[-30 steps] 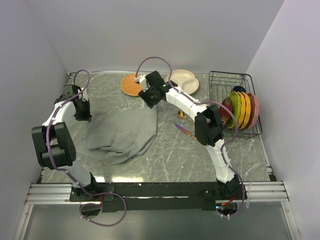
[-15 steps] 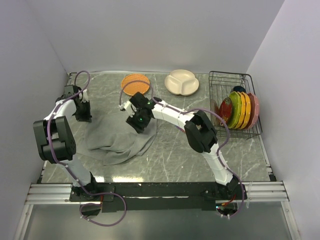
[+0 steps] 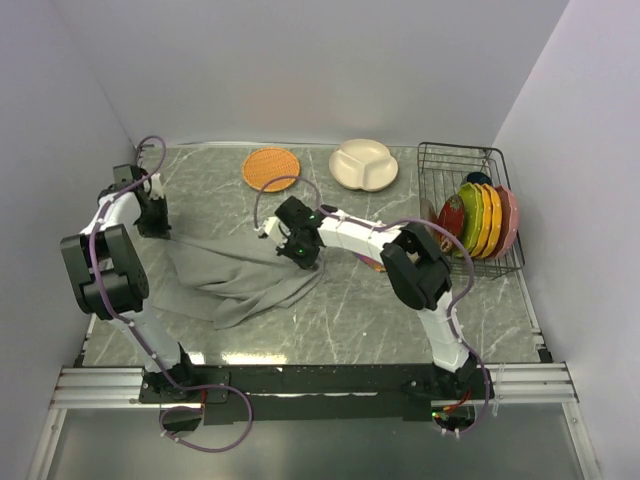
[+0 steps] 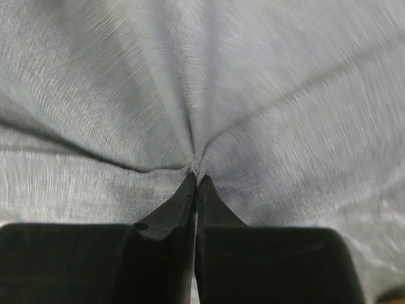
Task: Fold the napkin into a case and place the utensils inside
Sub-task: Pick up the crumpled napkin from the center of the board.
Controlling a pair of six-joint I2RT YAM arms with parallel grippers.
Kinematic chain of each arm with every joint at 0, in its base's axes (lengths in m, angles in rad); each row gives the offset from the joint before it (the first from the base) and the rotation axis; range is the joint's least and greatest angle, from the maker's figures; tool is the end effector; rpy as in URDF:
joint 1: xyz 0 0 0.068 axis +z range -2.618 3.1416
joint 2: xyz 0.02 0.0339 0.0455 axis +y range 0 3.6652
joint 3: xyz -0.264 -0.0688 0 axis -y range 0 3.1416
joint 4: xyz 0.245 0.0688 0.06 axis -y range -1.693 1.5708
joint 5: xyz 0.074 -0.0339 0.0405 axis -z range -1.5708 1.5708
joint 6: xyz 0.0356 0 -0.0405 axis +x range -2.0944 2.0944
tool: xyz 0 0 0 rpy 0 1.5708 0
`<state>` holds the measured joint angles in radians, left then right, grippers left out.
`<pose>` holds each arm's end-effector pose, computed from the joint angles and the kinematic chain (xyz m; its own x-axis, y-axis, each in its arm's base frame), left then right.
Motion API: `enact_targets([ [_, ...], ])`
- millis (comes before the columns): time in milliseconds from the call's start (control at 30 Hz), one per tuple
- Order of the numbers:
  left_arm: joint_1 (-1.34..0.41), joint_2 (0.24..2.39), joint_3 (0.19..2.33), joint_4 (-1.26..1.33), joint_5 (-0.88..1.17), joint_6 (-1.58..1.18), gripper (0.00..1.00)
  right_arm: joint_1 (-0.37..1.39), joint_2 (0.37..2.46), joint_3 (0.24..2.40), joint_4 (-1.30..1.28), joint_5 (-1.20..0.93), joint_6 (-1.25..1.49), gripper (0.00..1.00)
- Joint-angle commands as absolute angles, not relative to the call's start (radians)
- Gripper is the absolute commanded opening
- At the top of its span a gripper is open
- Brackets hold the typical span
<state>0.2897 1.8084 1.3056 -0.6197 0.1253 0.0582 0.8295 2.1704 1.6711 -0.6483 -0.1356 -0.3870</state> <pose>0.3588 0.1023 0.2061 -0.8756 -0.2008 -0.4392 -0.1809 0.9796 -0.0872 0.3055 0.3408 0.1672 -0.2802 -0.8598 -0.4268 -0.9439 0.3278 -0.0409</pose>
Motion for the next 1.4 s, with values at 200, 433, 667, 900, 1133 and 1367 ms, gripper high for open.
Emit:
enact_targets([
  [200, 0.356, 1.781, 1.335, -0.632, 0.092, 0.152, 0.01, 0.649, 1.962, 1.497, -0.804, -0.153, -0.445, 0.00],
  [433, 0.373, 1.720, 1.301, -0.634, 0.090, 0.182, 0.01, 0.516, 1.901, 1.466, -0.827, -0.227, -0.356, 0.00],
  [667, 0.344, 1.684, 1.272, -0.649, 0.167, 0.181, 0.01, 0.495, 1.951, 1.656, -0.822, -0.155, -0.273, 0.65],
  [900, 0.293, 1.641, 1.204, -0.627, 0.147, 0.150, 0.01, 0.650, 2.012, 1.772, -0.743, -0.068, -0.305, 0.63],
  [1133, 0.293, 1.629, 1.195, -0.630, 0.138, 0.138, 0.01, 0.774, 2.138, 1.811, -0.638, 0.035, -0.327, 0.45],
  [1367, 0.293, 1.628, 1.200, -0.635, 0.127, 0.143, 0.01, 0.818, 2.240, 1.878, -0.649, 0.003, -0.319, 0.60],
])
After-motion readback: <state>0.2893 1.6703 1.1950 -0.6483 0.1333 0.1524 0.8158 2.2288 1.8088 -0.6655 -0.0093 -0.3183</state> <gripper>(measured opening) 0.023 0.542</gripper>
